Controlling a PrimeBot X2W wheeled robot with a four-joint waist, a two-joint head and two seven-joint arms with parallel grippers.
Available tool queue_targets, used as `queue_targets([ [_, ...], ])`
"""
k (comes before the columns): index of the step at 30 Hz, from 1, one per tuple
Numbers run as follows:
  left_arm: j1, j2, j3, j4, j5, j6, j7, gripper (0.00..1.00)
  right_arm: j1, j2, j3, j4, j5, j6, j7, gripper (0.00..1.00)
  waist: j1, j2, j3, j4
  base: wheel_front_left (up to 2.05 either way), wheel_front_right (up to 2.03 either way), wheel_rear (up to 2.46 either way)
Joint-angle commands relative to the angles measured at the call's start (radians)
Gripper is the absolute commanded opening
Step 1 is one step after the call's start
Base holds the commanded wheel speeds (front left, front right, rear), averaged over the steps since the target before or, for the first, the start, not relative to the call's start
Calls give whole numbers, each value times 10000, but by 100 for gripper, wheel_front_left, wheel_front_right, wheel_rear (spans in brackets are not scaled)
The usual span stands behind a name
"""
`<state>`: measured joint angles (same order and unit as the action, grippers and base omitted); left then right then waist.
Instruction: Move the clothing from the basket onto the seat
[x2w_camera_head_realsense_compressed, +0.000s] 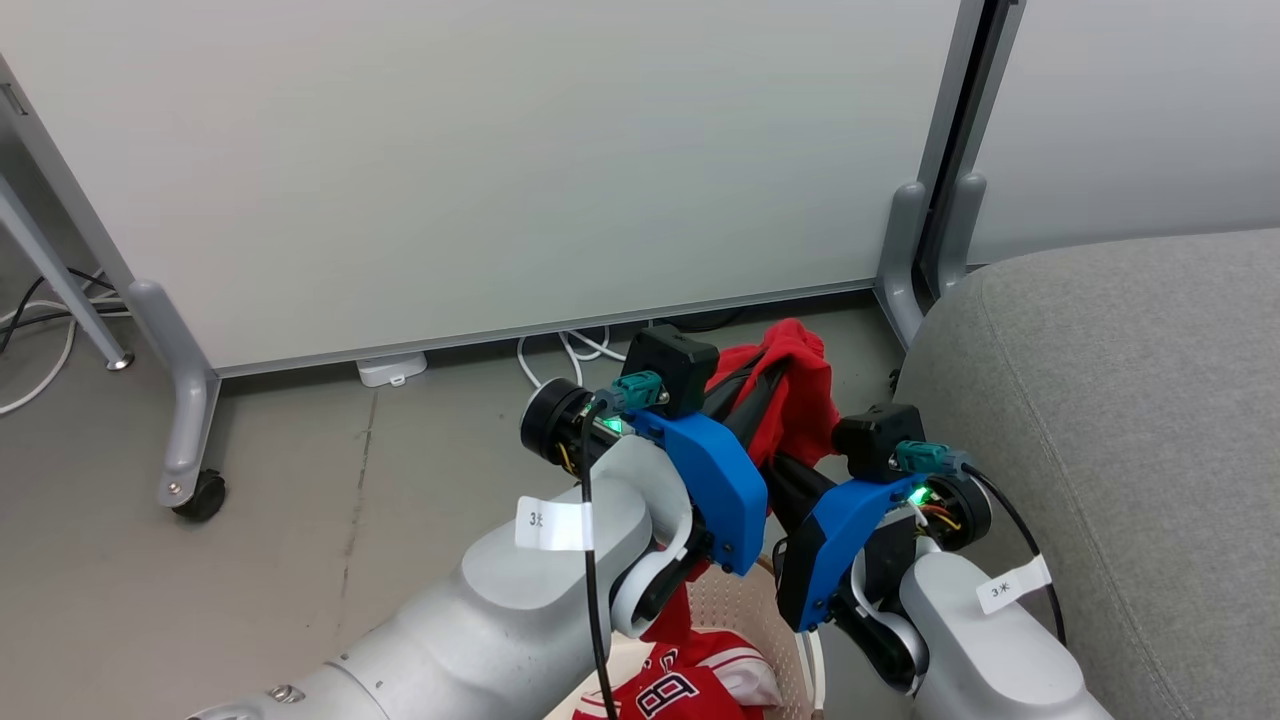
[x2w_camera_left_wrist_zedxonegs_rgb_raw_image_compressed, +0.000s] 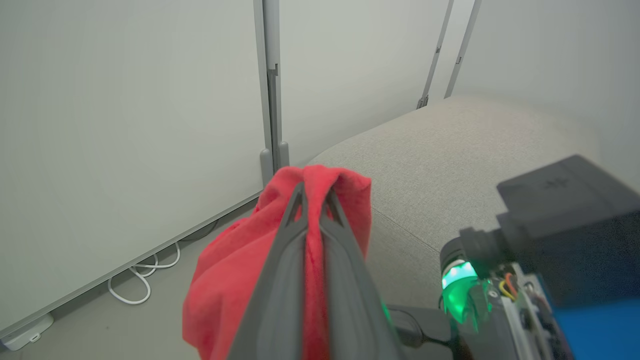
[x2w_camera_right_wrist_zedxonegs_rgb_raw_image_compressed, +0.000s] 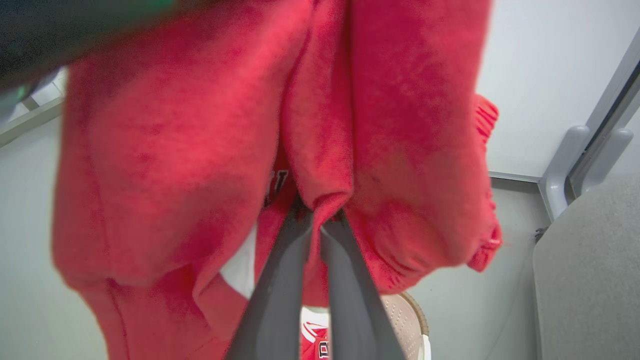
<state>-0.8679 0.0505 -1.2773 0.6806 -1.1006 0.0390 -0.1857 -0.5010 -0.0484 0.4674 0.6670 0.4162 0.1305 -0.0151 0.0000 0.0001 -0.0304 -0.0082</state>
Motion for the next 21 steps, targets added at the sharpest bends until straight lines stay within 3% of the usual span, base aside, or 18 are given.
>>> queue_targets([
  [1,-174,-3,-40,-4,-46,23,-43,0,-231,-36,49,187,68,5,-148,0,0,-1,-5,-20,0,0,0],
  [21,-206,-3,-60,389,-6,-39,-311,0,-248,-36,84,553,5,5,-489,0,0,-1,-91,-213,0,0,0],
])
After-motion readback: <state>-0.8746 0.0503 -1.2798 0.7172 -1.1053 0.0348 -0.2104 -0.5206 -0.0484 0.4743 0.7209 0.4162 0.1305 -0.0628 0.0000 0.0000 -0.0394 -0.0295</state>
